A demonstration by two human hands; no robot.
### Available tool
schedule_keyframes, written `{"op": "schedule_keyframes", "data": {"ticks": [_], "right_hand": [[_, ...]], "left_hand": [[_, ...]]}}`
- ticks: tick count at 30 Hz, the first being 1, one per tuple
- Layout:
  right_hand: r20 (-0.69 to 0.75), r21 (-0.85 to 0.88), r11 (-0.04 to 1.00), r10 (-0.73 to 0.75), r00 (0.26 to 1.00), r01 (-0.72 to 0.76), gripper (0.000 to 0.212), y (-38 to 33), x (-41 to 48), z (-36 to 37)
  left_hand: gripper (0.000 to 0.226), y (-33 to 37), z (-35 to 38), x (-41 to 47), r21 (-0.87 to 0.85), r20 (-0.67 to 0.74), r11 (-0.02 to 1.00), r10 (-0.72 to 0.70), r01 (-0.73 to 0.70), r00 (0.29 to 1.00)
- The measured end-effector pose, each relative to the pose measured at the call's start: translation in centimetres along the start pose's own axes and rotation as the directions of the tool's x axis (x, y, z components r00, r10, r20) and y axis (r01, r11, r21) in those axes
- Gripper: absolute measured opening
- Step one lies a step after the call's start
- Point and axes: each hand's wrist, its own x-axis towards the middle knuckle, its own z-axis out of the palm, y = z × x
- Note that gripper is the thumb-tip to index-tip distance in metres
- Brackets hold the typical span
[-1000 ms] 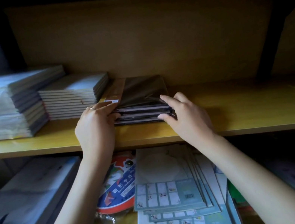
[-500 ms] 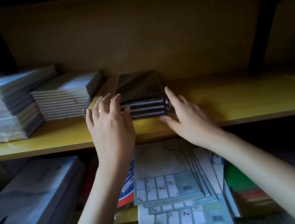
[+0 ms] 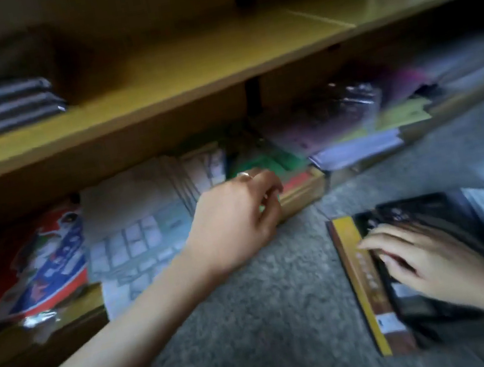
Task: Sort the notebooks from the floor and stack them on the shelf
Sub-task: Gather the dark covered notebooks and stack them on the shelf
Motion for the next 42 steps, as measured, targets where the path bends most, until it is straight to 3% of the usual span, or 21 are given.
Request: {"op": "schedule_keyframes", "data": {"ticks": [3,5,8,10,13,17,21,24,27,30,34,38,42], "right_hand": [[0.035,0.026,0.989,0.146,0.989,-0.147,0.028,2.2,-3.6,1.5],[0.031,0.062,0.969,0.238,0.971,-0.239,0.028,3.0,-5.1,2.4],[0.010,0.063,0.939,0.339,0.941,-0.339,0.027,3.5,-6.4,4.1],[0.011,0.021,0.919,0.394,0.919,-0.394,0.025,3.7,-6.8,5.3],[0.067,-0.022,0.912,0.410,0.910,-0.409,0.035,3.8,-6.8,6.8],[0.137,-0.057,0.940,0.340,0.930,-0.336,0.046,3.4,-7.1,7.8],[0.249,-0.066,0.966,0.260,0.933,-0.251,0.054,3.6,-8.1,9.4],[0.290,-0.112,0.971,0.233,0.928,-0.209,0.062,3.7,-9.2,10.0],[0.294,-0.134,0.972,0.225,0.929,-0.193,0.060,3.8,-9.8,9.9],[0.286,-0.109,0.972,0.233,0.930,-0.209,0.053,4.0,-10.2,9.1],[0.239,-0.020,0.957,0.286,0.928,-0.290,0.036,4.3,-10.0,7.3],[0.157,-0.041,0.951,0.310,0.938,-0.308,0.019,5.3,-8.8,5.1],[0.108,-0.037,0.949,0.317,0.942,-0.314,0.016,7.1,-7.7,3.0]], "left_hand": [[0.023,1.9,6.1,-1.2,-0.116,0.293,0.990,-0.039,0.076,0.955],[0.018,3.0,10.6,-2.1,-0.180,0.455,0.969,-0.073,0.171,0.888],[0.022,5.0,16.6,-3.5,-0.223,0.692,0.878,-0.164,0.424,0.703],[0.028,6.3,19.4,-3.9,-0.225,0.783,0.733,-0.256,0.642,0.567],[0.025,7.8,21.9,-3.5,-0.263,0.847,0.399,-0.340,0.878,0.408],[0.043,8.5,23.8,-2.9,-0.267,0.869,0.042,-0.422,0.963,0.259],[0.015,8.1,24.4,-2.2,-0.243,0.878,-0.045,-0.436,0.969,0.200],[0.019,7.4,24.5,-1.6,-0.224,0.908,-0.152,-0.391,0.963,0.150],[0.021,7.2,24.4,-1.2,-0.248,0.935,-0.223,-0.310,0.943,0.173],[0.017,7.4,24.4,-1.1,-0.253,0.949,-0.216,-0.245,0.943,0.199],[0.029,8.2,23.9,-0.6,-0.355,0.934,-0.234,-0.048,0.905,0.354],[0.033,9.4,21.9,1.7,-0.553,0.833,-0.024,-0.013,0.833,0.553],[0.035,10.5,19.7,4.9,-0.637,0.733,0.110,-0.222,0.763,0.643]]}}
